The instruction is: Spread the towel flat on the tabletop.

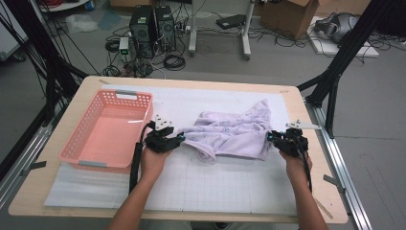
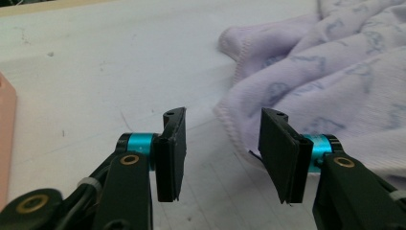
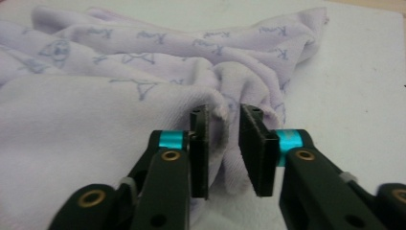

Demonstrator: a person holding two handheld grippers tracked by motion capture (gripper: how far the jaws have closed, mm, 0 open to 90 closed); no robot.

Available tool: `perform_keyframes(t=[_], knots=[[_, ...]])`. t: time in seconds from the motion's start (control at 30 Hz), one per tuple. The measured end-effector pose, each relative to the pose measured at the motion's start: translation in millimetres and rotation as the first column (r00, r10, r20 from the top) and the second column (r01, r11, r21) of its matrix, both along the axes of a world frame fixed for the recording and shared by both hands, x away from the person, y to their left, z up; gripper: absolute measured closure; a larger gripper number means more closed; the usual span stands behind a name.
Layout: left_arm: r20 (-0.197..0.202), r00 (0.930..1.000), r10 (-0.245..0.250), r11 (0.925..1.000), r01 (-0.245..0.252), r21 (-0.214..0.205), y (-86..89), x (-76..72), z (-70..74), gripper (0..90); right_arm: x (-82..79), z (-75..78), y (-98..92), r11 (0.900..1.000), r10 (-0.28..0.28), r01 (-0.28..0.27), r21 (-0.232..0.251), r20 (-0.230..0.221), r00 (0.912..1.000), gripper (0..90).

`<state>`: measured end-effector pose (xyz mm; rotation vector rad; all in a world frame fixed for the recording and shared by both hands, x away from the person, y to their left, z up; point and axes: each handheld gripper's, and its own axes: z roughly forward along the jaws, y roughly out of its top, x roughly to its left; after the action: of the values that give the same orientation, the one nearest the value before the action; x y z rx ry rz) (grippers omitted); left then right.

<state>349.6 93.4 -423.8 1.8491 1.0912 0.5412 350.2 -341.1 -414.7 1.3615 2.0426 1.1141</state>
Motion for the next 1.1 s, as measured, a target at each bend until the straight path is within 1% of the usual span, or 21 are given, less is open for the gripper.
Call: perform_keyframes(t=[0.07,0.1,0.17,0.23,0.3,0.37,0.4,0.5,0.57,0.63,0.7,0.73,0.77,0.8,0.87,0.9,0.93,0.97,1.0,1.07,1.1], knots=[[0.018,0.9997,-0.017,0.9995,0.016,0.027,-0.1,-9.3,3.0,55.1,-8.5,3.4,-0.2,0.9997,0.018,-0.018,0.016,0.011,0.9998,65.0],[0.036,0.9990,-0.026,0.9992,0.024,0.032,0.0,-14.5,4.6,57.5,-12.5,4.8,-0.3,0.9996,0.025,-0.025,0.016,0.006,0.9997,63.4],[0.058,0.9975,-0.041,0.9992,0.040,0.005,2.0,-24.4,6.9,61.5,-23.3,8.0,-0.3,0.9996,0.028,-0.028,0.003,0.018,0.9994,63.2],[0.047,0.9962,-0.073,0.9966,0.075,-0.036,2.8,-32.2,6.5,63.9,-34.4,9.8,-2.4,0.9991,0.039,-0.040,0.014,0.042,0.9984,63.5],[0.032,0.9926,-0.117,0.9895,0.119,-0.082,-0.7,-39.0,2.7,64.9,-44.4,9.2,-3.3,0.9986,0.049,-0.050,0.017,0.049,0.9976,64.5],[0.014,0.9837,-0.179,0.9771,0.180,-0.114,-9.9,-44.5,-2.2,64.5,-53.3,6.3,-3.0,0.9978,0.062,-0.064,0.021,0.048,0.9969,65.4],[0.008,0.9802,-0.198,0.9733,0.197,-0.118,-14.2,-46.1,-3.6,63.8,-57.8,3.5,-2.7,0.9974,0.070,-0.070,0.013,0.051,0.9963,65.4],[-0.008,0.9618,-0.274,0.9535,0.270,-0.134,-36.3,-50.1,-8.3,58.2,-64.1,-1.5,-2.9,0.9969,0.077,-0.077,0.011,0.040,0.9962,65.4],[-0.015,0.9552,-0.296,0.9465,0.291,-0.140,-48.1,-51.5,-10.4,52.4,-65.4,-2.2,-4.1,0.9967,0.078,-0.079,0.020,0.035,0.9963,65.4],[-0.033,0.9536,-0.299,0.9479,0.293,-0.125,-60.5,-51.6,-13.7,50.2,-65.9,-2.6,-4.2,0.9964,0.083,-0.084,0.016,0.039,0.9958,65.4],[-0.058,0.9549,-0.291,0.9532,0.284,-0.103,-71.2,-49.5,-18.2,47.0,-66.0,-3.8,-3.1,0.9959,0.087,-0.087,0.022,0.033,0.9957,65.4],[-0.065,0.9580,-0.279,0.9581,0.273,-0.086,-76.8,-48.6,-20.5,46.9,-65.9,-4.6,-2.0,0.9953,0.094,-0.094,0.023,0.029,0.9952,65.5],[-0.069,0.9590,-0.275,0.9605,0.271,-0.065,-81.4,-48.3,-22.4,46.4,-65.7,-5.5,-0.7,0.9946,0.102,-0.102,0.019,0.029,0.9944,65.6],[-0.068,0.9626,-0.262,0.9647,0.260,-0.042,-86.2,-48.7,-23.9,46.6,-65.7,-6.2,1.4,0.9937,0.110,-0.110,0.018,0.025,0.9936,65.6],[-0.079,0.9659,-0.247,0.9687,0.248,0.010,-93.8,-48.5,-26.3,48.4,-65.4,-7.3,6.3,0.9920,0.125,-0.126,0.015,0.020,0.9919,65.7],[-0.079,0.9684,-0.237,0.9702,0.240,0.033,-95.3,-48.4,-26.2,53.6,-65.0,-7.8,8.9,0.9911,0.132,-0.132,0.014,0.018,0.9911,65.8],[-0.071,0.9734,-0.218,0.9745,0.221,0.040,-96.0,-48.3,-25.9,60.1,-64.7,-8.0,11.0,0.9902,0.139,-0.139,0.015,0.015,0.9902,65.8],[-0.075,0.9723,-0.221,0.9740,0.224,0.032,-93.7,-46.7,-25.8,68.1,-63.6,-8.6,14.5,0.9883,0.151,-0.152,0.015,0.012,0.9884,65.8],[-0.081,0.9711,-0.225,0.9737,0.227,0.022,-92.0,-46.1,-25.6,72.6,-62.7,-9.3,18.6,0.9866,0.162,-0.162,0.021,0.009,0.9868,65.8],[-0.082,0.9685,-0.235,0.9716,0.237,0.008,-87.9,-46.2,-24.3,77.7,-61.2,-11.1,25.9,0.9836,0.180,-0.180,0.010,0.005,0.9837,64.9],[-0.091,0.9660,-0.242,0.9702,0.242,-0.014,-83.2,-46.6,-22.9,78.2,-60.0,-12.4,28.6,0.9829,0.184,-0.184,0.005,0.000,0.9829,62.7]])
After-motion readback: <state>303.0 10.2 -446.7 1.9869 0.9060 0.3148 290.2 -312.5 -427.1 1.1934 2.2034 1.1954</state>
